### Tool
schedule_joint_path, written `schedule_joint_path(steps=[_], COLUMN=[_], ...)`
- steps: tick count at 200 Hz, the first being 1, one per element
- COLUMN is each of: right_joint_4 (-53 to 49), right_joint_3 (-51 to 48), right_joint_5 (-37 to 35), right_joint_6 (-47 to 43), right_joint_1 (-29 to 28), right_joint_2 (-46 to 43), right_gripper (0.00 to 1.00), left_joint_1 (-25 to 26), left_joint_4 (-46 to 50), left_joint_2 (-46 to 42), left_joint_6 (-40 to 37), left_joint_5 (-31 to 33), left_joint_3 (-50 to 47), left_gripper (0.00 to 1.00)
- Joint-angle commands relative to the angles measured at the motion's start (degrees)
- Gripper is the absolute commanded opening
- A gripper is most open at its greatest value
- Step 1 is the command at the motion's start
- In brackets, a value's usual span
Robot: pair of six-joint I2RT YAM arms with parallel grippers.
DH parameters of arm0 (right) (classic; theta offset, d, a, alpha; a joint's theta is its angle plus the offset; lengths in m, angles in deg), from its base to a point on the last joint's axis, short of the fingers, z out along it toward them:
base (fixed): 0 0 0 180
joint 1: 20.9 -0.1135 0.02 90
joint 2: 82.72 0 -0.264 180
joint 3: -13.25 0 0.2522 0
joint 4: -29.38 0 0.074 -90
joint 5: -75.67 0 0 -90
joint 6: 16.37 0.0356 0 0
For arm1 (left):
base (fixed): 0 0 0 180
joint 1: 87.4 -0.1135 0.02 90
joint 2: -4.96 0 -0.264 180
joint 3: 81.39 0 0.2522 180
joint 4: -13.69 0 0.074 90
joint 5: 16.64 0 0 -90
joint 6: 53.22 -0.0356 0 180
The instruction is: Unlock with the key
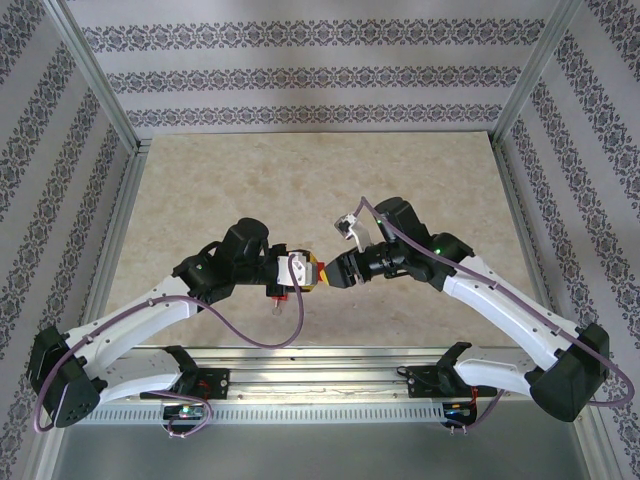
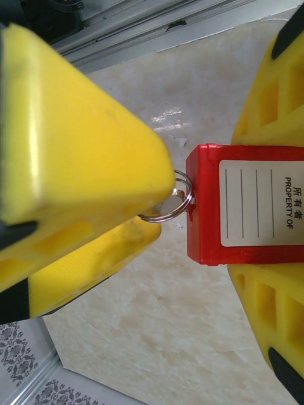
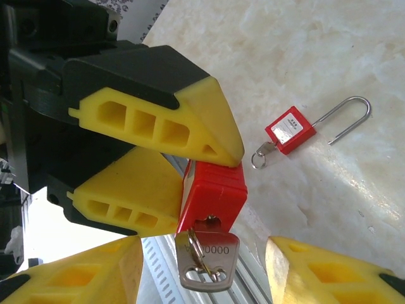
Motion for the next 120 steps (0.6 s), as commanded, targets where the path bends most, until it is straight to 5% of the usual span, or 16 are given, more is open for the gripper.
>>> schedule_joint_path(steps=[1, 78, 120], right_joint_4=[0.59, 1.42, 6.83], right_joint_3=[-0.97, 0.49, 1.09], right_joint_5=[1.72, -0.29, 7.98], right_joint_6=[-1.58, -0.33, 8.12], right_joint_1=[-0.68, 0.93, 8.11], right_joint_2=[-0.21, 1.47, 3.96], right_gripper=[0.52, 0.26, 0.16], left_joint_1=[-0.71, -0.8, -0.76], left_joint_4=[0.83, -1.83, -13.25], left_joint_2=[0.27, 0.52, 1.32], left_joint_6=[0.15, -0.6, -3.08], left_joint_5=[-2.19, -1.24, 3.45], left_joint_3=[2.44, 1.69, -1.09], left_gripper=[0.0, 0.0, 0.0])
